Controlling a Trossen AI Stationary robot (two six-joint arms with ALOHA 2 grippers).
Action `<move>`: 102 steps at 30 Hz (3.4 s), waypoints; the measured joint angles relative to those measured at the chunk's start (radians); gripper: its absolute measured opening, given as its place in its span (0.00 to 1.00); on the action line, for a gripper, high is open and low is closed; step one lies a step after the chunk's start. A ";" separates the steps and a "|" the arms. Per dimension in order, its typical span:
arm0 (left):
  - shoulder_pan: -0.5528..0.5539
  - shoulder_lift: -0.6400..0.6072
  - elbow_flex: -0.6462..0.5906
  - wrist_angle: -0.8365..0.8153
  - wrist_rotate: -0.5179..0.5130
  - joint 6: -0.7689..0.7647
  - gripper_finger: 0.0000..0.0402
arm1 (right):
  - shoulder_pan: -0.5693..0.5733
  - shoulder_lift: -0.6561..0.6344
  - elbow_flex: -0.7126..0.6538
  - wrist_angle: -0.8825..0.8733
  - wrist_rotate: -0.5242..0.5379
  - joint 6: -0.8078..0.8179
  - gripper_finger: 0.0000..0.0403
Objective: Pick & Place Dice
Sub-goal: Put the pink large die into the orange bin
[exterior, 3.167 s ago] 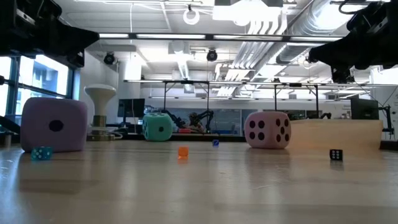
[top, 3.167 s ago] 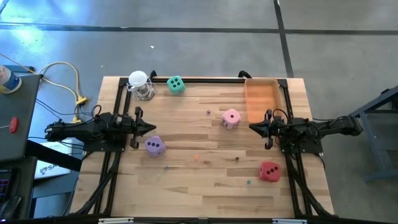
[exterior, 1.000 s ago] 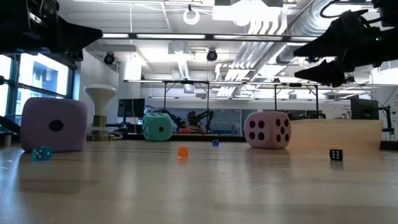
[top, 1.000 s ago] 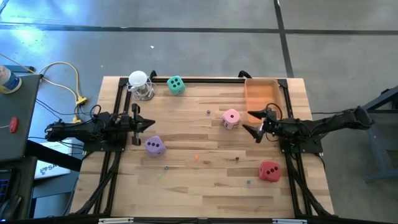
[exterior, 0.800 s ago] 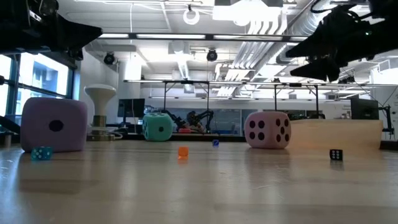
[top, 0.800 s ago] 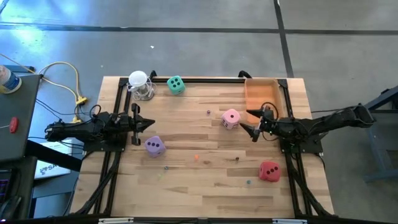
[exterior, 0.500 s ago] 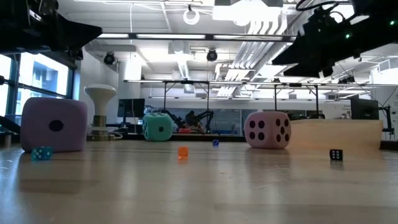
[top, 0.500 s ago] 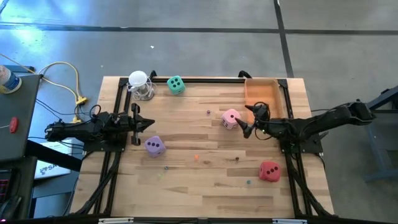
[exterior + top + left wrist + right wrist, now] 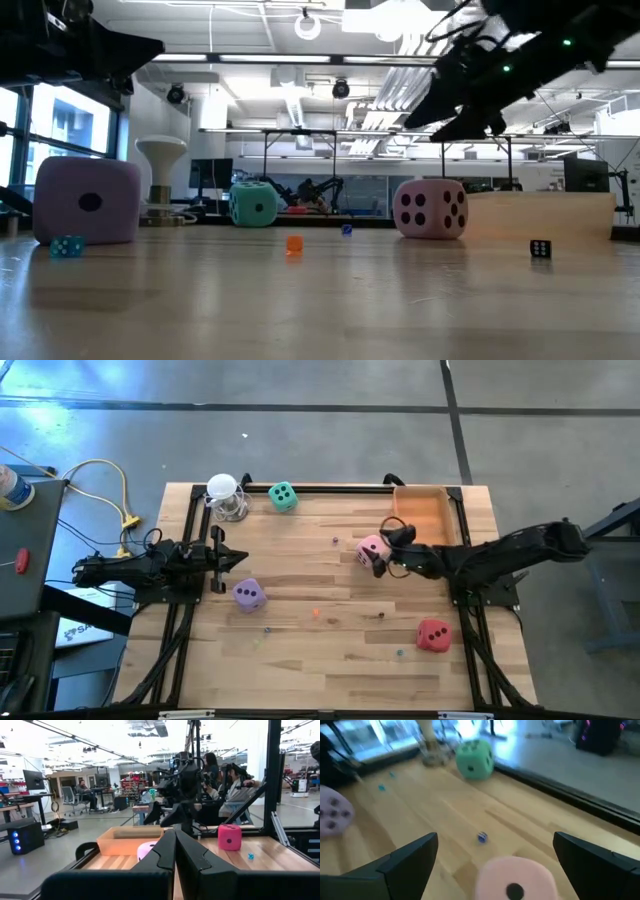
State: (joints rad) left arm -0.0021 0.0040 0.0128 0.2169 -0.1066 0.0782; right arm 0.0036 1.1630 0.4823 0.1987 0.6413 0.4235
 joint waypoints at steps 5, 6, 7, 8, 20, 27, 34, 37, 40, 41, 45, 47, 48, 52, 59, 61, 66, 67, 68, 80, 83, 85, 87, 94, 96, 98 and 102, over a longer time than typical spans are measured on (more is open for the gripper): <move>0.000 0.000 0.000 0.002 0.000 -0.005 0.00 | -0.041 0.066 0.091 -0.097 -0.079 0.016 0.95; 0.000 0.000 0.000 0.002 0.000 -0.006 0.00 | -0.050 0.075 0.099 -0.096 -0.094 0.030 0.95; 0.000 0.000 0.000 0.002 0.000 -0.007 0.00 | -0.058 0.082 0.103 -0.096 -0.107 0.044 0.95; 0.000 0.000 0.000 0.002 0.000 -0.007 0.00 | -0.068 0.086 0.103 -0.098 -0.121 0.055 0.96; 0.000 0.000 0.000 0.001 0.000 -0.007 0.00 | -0.105 0.096 0.103 -0.201 -0.187 0.134 0.96; 0.000 0.000 0.000 0.001 0.000 -0.007 0.00 | -0.103 0.163 0.103 -0.202 -0.197 0.134 0.96; 0.000 0.000 0.000 0.001 0.000 -0.007 0.00 | -0.103 0.203 0.103 -0.183 -0.181 0.124 0.96; 0.000 0.000 0.000 0.001 0.000 -0.008 0.00 | -0.102 0.198 0.103 -0.179 -0.167 0.121 0.96; 0.000 0.000 0.000 0.001 0.000 -0.011 0.00 | -0.096 0.193 0.102 -0.158 -0.158 0.094 0.96; 0.000 0.000 0.000 0.001 0.001 -0.011 0.00 | -0.093 0.193 0.102 -0.148 -0.153 0.085 0.96; 0.000 0.000 0.000 0.001 0.001 -0.011 0.00 | -0.074 0.193 0.102 -0.121 -0.145 0.054 0.96; 0.000 0.000 0.000 0.001 0.001 -0.011 0.00 | -0.065 0.193 0.102 -0.127 -0.117 0.047 0.96; 0.000 0.000 0.000 0.001 0.001 -0.011 0.00 | -0.063 0.193 0.102 -0.136 -0.093 0.047 0.96; 0.000 0.000 0.000 0.001 0.001 -0.011 0.00 | -0.074 0.193 0.102 -0.168 -0.078 0.058 0.96; 0.000 0.000 0.000 0.001 0.001 -0.004 0.00 | -0.098 0.193 0.102 -0.235 -0.096 0.132 0.96; 0.000 0.000 0.000 0.001 0.001 -0.004 0.00 | -0.097 0.193 0.102 -0.236 -0.100 0.131 0.96; 0.000 0.000 0.000 0.001 0.001 -0.004 0.00 | -0.097 0.193 0.102 -0.251 -0.122 0.145 0.96; 0.000 0.000 0.000 0.000 0.001 -0.005 0.00 | -0.097 0.193 0.102 -0.255 -0.123 0.157 0.96; 0.000 0.000 0.000 0.000 0.001 -0.008 0.00 | -0.097 0.193 0.102 -0.260 -0.123 0.164 0.96; 0.000 0.000 0.000 -0.002 0.001 -0.019 0.00 | -0.098 0.192 0.104 -0.295 -0.146 0.211 0.96; 0.000 0.000 0.000 -0.003 0.001 -0.019 0.00 | -0.098 0.192 0.104 -0.295 -0.150 0.211 0.94; 0.000 0.000 0.000 -0.003 0.001 -0.019 0.00 | -0.098 0.192 0.104 -0.295 -0.155 0.210 0.92; 0.000 0.000 0.000 -0.003 0.001 -0.019 0.00 | -0.099 0.192 0.104 -0.295 -0.158 0.209 0.90; 0.000 0.000 0.000 -0.003 0.001 -0.019 0.00 | -0.099 0.192 0.104 -0.298 -0.162 0.209 0.86; 0.000 0.000 0.000 -0.004 0.001 -0.019 0.00 | -0.099 0.192 0.104 -0.298 -0.163 0.209 0.85; 0.000 0.000 0.000 -0.009 0.001 -0.022 0.00 | -0.099 0.192 0.104 -0.298 -0.164 0.209 0.84; 0.000 0.000 0.000 -0.010 0.000 -0.023 0.00 | -0.098 0.192 0.103 -0.292 -0.164 0.209 0.81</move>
State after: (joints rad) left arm -0.0021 0.0040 0.0128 0.2070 -0.1061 0.0547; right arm -0.0948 1.3548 0.5858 -0.0935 0.4774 0.6327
